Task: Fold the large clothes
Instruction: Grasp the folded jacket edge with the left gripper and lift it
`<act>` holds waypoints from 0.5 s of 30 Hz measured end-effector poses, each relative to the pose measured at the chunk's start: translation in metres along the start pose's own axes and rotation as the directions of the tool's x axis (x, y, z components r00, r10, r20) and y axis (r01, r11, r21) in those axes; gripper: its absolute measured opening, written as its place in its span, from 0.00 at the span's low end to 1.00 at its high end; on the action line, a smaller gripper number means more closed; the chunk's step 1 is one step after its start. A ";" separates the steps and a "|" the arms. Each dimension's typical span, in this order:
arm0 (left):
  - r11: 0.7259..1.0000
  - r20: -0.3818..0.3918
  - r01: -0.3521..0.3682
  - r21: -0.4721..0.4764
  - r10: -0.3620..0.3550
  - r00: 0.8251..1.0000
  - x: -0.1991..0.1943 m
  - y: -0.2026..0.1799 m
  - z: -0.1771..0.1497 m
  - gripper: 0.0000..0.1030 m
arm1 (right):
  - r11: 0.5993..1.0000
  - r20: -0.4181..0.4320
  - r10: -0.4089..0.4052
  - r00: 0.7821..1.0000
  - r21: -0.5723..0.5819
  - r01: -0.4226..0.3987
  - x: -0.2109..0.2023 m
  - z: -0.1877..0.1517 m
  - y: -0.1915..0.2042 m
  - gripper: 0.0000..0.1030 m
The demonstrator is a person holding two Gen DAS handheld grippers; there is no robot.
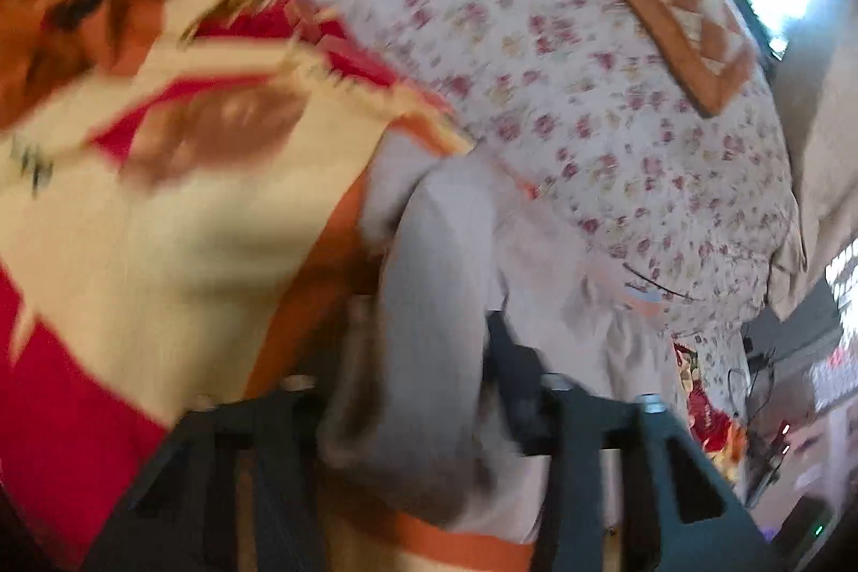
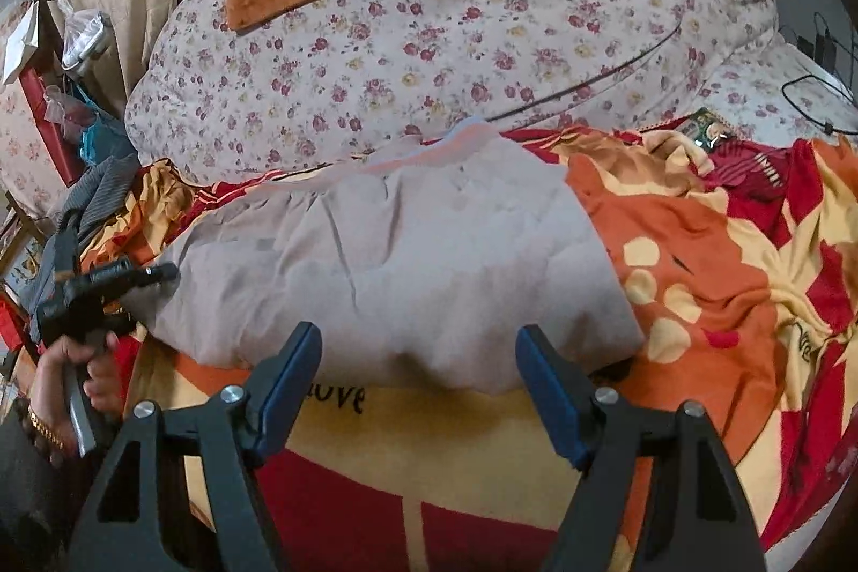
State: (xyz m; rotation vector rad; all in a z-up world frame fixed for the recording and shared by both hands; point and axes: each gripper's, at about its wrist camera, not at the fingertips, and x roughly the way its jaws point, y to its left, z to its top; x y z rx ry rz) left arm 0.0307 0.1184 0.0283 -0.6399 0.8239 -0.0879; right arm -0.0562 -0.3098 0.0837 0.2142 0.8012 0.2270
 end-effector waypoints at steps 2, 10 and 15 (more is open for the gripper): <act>0.999 0.009 0.007 0.052 -0.007 1.000 0.000 -0.004 -0.001 0.22 | 1.000 -0.004 0.005 1.000 0.001 -0.005 0.001 0.000 0.000 0.77; 0.999 -0.091 -0.037 0.015 0.039 0.995 0.030 0.005 -0.008 0.41 | 1.000 -0.014 0.017 1.000 0.009 -0.016 0.006 0.001 -0.001 0.77; 0.997 -0.064 -0.039 0.073 0.044 0.997 0.024 -0.008 -0.003 0.05 | 1.000 -0.007 0.014 1.000 0.014 -0.014 0.005 0.001 0.001 0.77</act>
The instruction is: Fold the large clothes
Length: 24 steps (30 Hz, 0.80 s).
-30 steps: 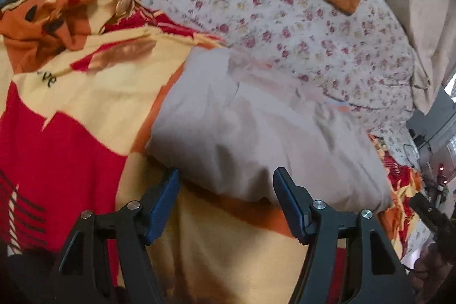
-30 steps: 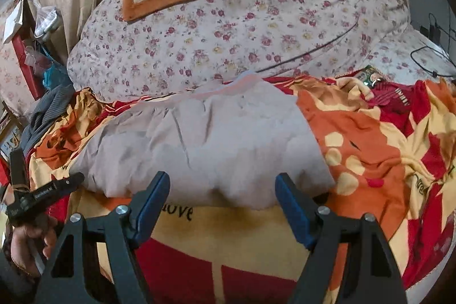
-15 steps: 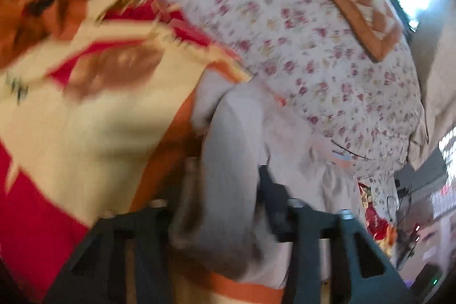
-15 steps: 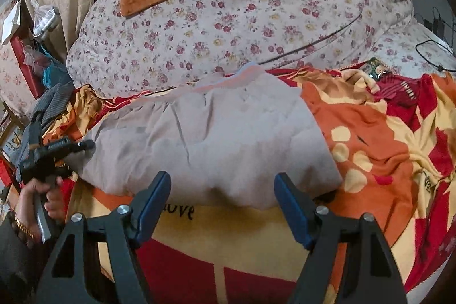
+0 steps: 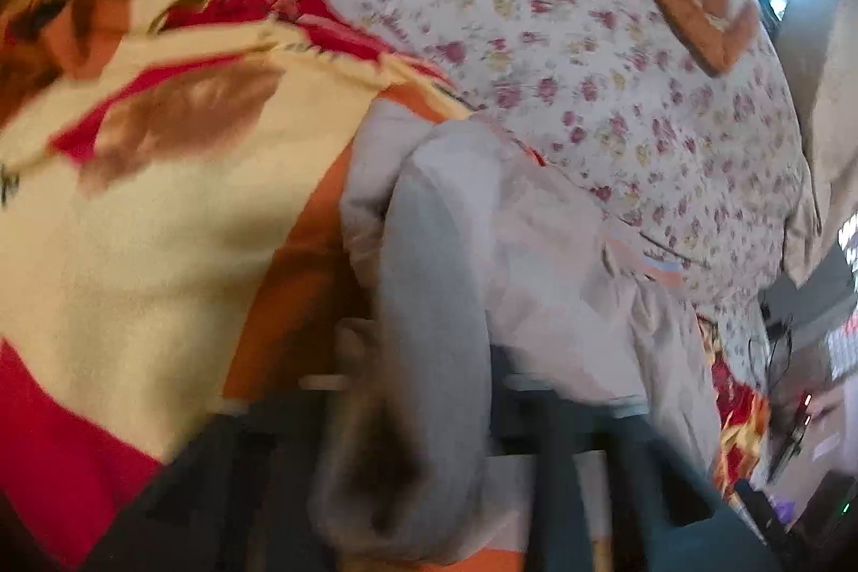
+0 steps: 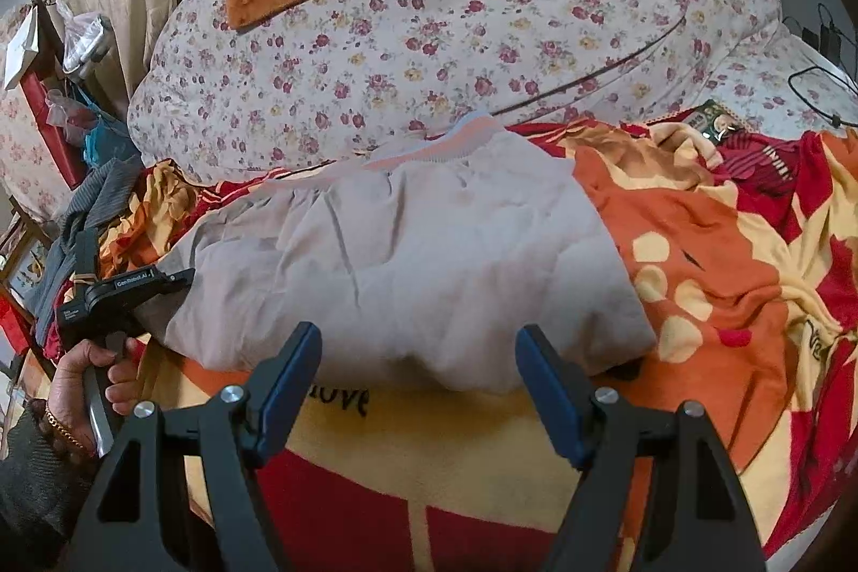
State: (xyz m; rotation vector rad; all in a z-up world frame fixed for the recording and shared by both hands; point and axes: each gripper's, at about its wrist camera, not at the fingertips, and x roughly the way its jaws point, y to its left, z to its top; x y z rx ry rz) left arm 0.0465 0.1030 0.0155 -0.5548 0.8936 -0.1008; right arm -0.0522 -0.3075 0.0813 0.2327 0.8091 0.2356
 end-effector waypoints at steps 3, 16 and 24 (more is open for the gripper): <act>0.998 0.058 -0.017 0.054 0.014 0.998 -0.019 -0.021 0.006 0.03 | 1.000 0.016 -0.007 1.000 -0.002 0.007 -0.002 0.001 0.003 0.77; 0.894 0.045 0.131 0.429 -0.166 0.985 -0.022 -0.239 -0.011 0.01 | 0.939 0.208 -0.062 0.976 0.344 -0.013 -0.057 -0.037 -0.054 0.77; 0.829 -0.148 0.186 0.527 -0.125 0.981 0.067 -0.314 -0.076 0.01 | 0.883 0.241 -0.066 0.968 0.467 -0.056 -0.063 -0.059 -0.089 0.77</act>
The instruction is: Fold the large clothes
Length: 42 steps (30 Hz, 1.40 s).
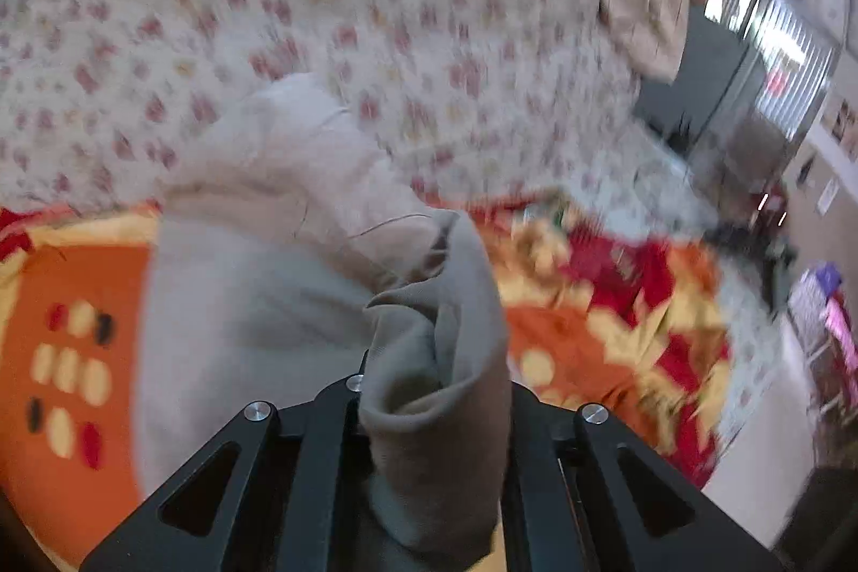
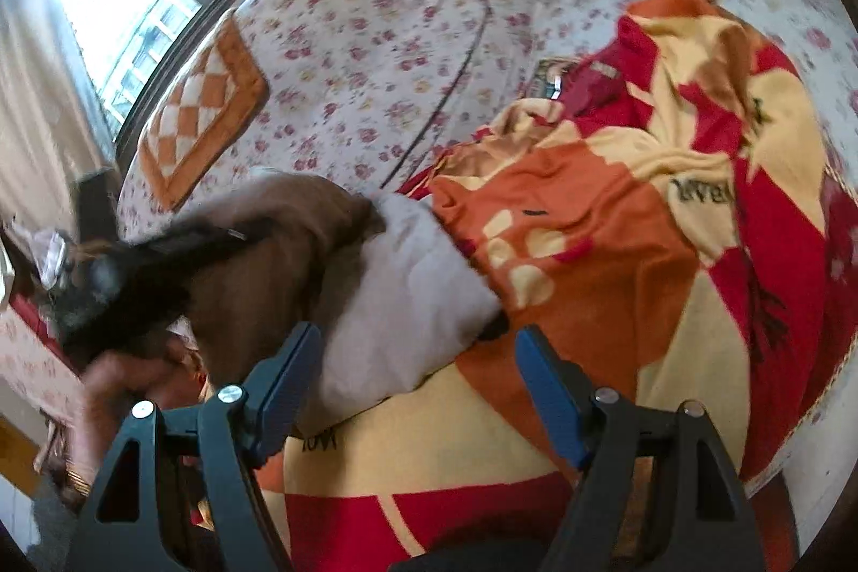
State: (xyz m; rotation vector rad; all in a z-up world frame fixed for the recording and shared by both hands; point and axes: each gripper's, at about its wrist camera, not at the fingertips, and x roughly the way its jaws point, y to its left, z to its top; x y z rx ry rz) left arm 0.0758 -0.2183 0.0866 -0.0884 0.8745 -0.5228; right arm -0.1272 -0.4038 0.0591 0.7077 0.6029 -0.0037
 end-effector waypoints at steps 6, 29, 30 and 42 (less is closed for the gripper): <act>0.996 -0.114 0.075 0.045 -0.070 0.991 0.045 -0.007 -0.027 0.17 | 0.999 -0.002 0.029 1.000 0.033 -0.029 0.002 0.001 -0.010 0.77; 0.992 0.051 -0.087 -0.093 0.092 0.994 -0.081 0.052 -0.010 0.29 | 0.999 -0.001 -0.004 1.000 -0.052 0.003 -0.001 0.003 -0.006 0.77; 0.986 0.052 -0.119 -0.114 0.126 0.991 -0.077 0.058 -0.014 0.21 | 0.999 0.002 -0.009 1.000 -0.044 0.009 -0.002 0.003 -0.007 0.77; 0.979 0.128 -0.132 -0.156 0.153 0.980 -0.087 0.093 -0.052 0.03 | 0.822 -0.190 0.057 0.980 -0.548 -0.154 0.056 0.017 0.160 0.20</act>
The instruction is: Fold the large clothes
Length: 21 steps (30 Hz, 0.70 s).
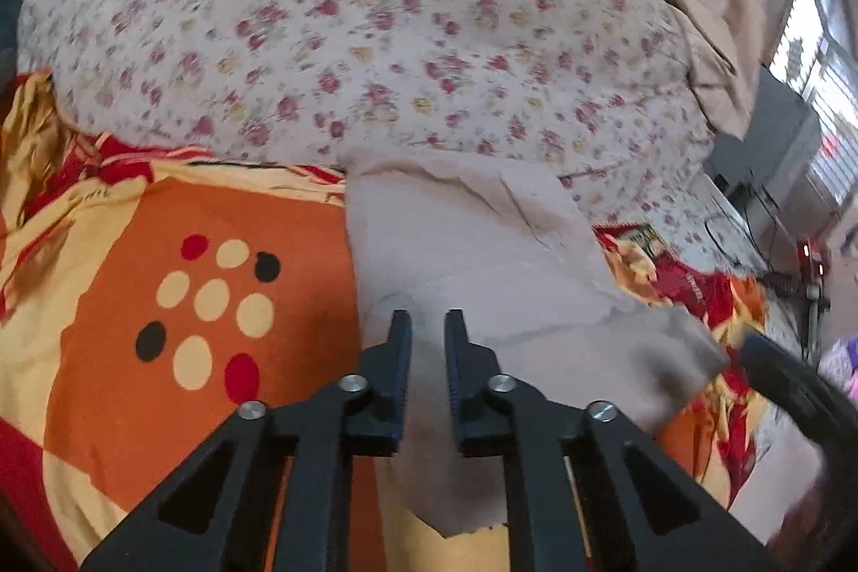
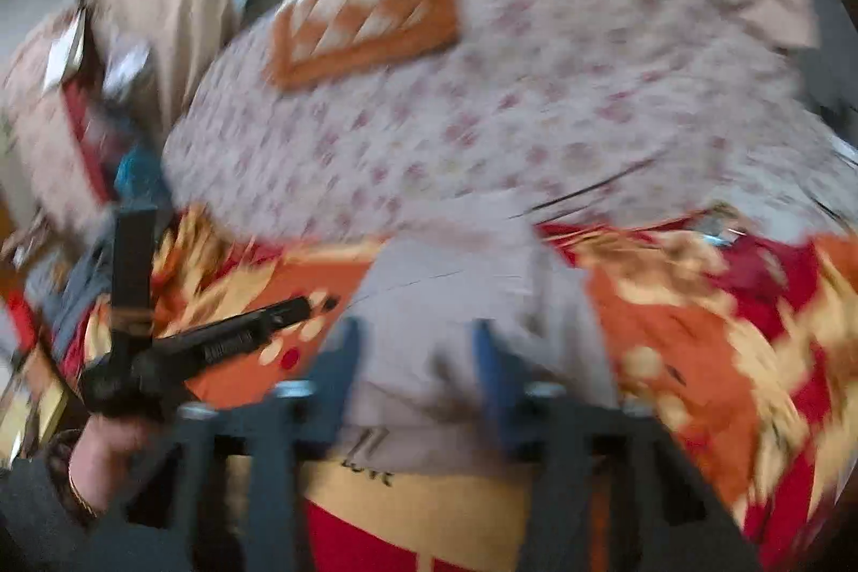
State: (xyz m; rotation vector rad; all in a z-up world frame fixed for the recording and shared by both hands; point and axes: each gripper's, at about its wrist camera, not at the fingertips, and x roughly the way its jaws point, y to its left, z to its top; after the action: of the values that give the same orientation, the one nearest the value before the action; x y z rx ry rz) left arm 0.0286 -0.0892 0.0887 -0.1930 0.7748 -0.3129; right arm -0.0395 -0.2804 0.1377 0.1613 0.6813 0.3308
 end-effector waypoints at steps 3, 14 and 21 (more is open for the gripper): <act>0.999 -0.045 0.031 0.021 -0.030 0.999 0.006 -0.009 -0.005 0.00 | 1.000 -0.158 0.006 0.987 -0.029 -0.011 0.051 0.012 -0.015 0.12; 0.999 -0.343 0.007 0.042 0.007 0.939 0.072 -0.018 -0.036 0.00 | 0.999 -0.236 -0.023 0.971 0.022 0.029 0.094 -0.057 -0.125 0.00; 1.000 -0.234 0.028 -0.002 -0.028 0.972 0.044 -0.017 -0.013 0.00 | 0.998 -0.267 -0.062 0.962 -0.006 0.063 0.070 -0.016 -0.100 0.03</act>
State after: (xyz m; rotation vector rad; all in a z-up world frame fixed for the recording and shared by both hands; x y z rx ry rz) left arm 0.0459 -0.1208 0.0552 -0.1675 1.0057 -0.3674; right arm 0.0262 -0.3488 0.0590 0.0975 0.9522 0.2936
